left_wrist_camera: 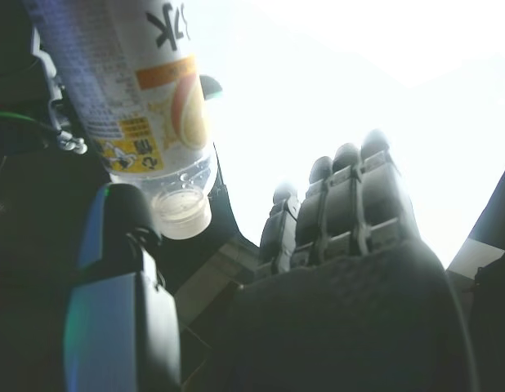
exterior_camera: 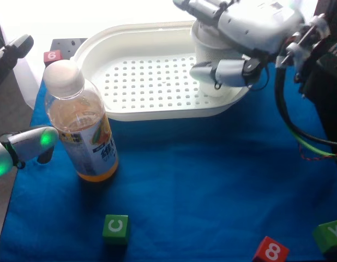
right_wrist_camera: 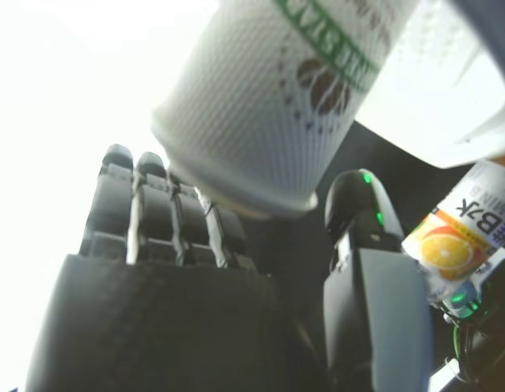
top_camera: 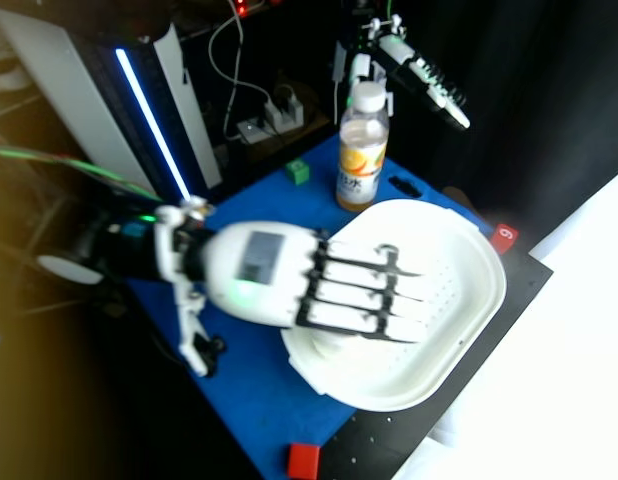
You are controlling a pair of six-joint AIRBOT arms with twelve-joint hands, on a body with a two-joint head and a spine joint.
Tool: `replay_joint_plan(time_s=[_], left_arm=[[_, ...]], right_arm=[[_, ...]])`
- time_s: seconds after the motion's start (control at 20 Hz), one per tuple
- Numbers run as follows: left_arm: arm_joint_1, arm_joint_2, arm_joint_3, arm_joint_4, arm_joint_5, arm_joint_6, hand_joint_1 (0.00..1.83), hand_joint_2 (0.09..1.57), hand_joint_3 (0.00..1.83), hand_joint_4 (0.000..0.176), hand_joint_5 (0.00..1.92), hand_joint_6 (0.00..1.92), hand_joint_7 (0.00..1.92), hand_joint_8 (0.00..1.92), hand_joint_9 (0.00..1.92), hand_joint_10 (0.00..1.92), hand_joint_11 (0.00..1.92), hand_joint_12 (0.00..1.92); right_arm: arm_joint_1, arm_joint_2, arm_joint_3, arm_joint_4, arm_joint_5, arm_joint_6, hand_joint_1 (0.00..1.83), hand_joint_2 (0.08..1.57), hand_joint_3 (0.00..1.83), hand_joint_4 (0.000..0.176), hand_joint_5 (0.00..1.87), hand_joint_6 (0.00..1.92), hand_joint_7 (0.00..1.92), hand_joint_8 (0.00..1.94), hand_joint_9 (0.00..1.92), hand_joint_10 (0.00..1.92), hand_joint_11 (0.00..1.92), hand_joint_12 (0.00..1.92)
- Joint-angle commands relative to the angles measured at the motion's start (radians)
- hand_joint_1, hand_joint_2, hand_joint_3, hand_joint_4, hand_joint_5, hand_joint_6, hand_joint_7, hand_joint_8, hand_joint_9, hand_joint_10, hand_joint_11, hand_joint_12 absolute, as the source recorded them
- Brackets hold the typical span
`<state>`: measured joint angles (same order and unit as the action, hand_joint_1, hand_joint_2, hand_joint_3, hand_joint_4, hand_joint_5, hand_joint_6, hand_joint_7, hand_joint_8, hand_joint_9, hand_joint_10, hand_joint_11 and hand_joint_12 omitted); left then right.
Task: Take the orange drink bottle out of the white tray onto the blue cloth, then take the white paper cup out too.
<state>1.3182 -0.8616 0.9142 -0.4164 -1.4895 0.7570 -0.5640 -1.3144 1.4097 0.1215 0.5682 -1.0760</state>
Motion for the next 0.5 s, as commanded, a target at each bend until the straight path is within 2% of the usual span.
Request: replay_joint_plan(time_s=[0.0,0.05,0.1,0.15,0.2,0.25,0.3,0.35,0.4,0.45], left_arm=[[-0.007,0.003,0.006,0.003,-0.132,-0.003,0.62,1.08,0.01,0.122,0.00,0.00,0.00,0.00,0.00,0.00,0.00,0.00],[-0.007,0.003,0.004,0.001,-0.137,-0.003,0.64,1.08,0.01,0.150,0.00,0.00,0.00,0.00,0.00,0.00,0.00,0.00],[-0.007,0.003,0.003,-0.002,-0.141,-0.003,0.65,1.07,0.00,0.170,0.00,0.00,0.00,0.00,0.00,0.00,0.00,0.00],[-0.006,0.004,0.002,-0.003,-0.143,-0.003,0.65,1.06,0.00,0.175,0.00,0.00,0.00,0.00,0.00,0.00,0.00,0.00],[-0.005,0.004,0.001,-0.004,-0.145,-0.003,0.67,1.08,0.01,0.176,0.00,0.00,0.00,0.00,0.00,0.00,0.00,0.00],[-0.004,0.004,0.001,-0.007,-0.147,-0.003,0.66,1.07,0.00,0.176,0.00,0.00,0.00,0.00,0.00,0.00,0.00,0.00],[-0.002,0.004,0.000,-0.010,-0.150,-0.003,0.64,1.07,0.00,0.176,0.00,0.00,0.00,0.00,0.00,0.00,0.00,0.00],[0.001,0.004,-0.001,-0.012,-0.153,-0.003,0.63,1.07,0.00,0.176,0.00,0.00,0.00,0.00,0.00,0.00,0.00,0.00],[0.002,0.004,-0.001,-0.013,-0.155,-0.003,0.65,1.09,0.01,0.176,0.00,0.00,0.00,0.00,0.00,0.00,0.00,0.00],[0.003,0.004,-0.001,-0.015,-0.157,-0.003,0.64,1.08,0.01,0.176,0.00,0.00,0.00,0.00,0.00,0.00,0.00,0.00]], right_arm=[[0.016,0.003,0.010,0.003,0.104,-0.003,0.65,1.11,0.00,0.021,0.00,0.00,0.00,0.00,0.00,0.00,0.00,0.00],[0.015,0.003,0.016,0.008,0.093,-0.003,0.69,1.11,0.00,0.003,0.00,0.00,0.00,0.00,0.00,0.00,0.00,0.00],[0.015,0.004,0.017,0.012,0.088,-0.003,0.71,1.10,0.02,0.000,0.00,0.00,0.00,0.00,0.06,0.01,0.00,0.52],[0.015,0.004,0.017,0.016,0.087,-0.003,0.73,1.12,0.01,0.000,0.03,0.01,0.01,0.00,0.11,0.03,0.00,0.95],[0.015,0.004,0.014,0.018,0.086,-0.003,0.76,1.15,0.01,0.000,0.11,0.03,0.08,0.02,0.18,0.06,0.00,1.24],[0.015,0.004,0.012,0.020,0.086,-0.003,0.78,1.17,0.01,0.000,0.16,0.05,0.14,0.03,0.22,0.08,0.00,1.36],[0.015,0.004,0.009,0.020,0.086,-0.003,0.80,1.20,0.00,0.000,0.26,0.15,0.30,0.05,0.28,0.46,0.02,1.61],[0.015,0.004,0.005,0.020,0.086,-0.003,0.90,1.21,0.00,0.000,0.26,0.52,0.44,0.21,0.36,0.99,0.30,1.70],[0.015,0.004,0.004,0.020,0.086,-0.003,0.94,1.22,0.00,0.000,0.18,0.93,0.40,0.65,0.43,1.30,0.47,1.76],[0.015,0.004,0.000,0.020,0.087,-0.003,0.96,1.22,0.00,0.000,0.13,1.10,0.33,0.95,0.44,1.46,0.52,1.81]])
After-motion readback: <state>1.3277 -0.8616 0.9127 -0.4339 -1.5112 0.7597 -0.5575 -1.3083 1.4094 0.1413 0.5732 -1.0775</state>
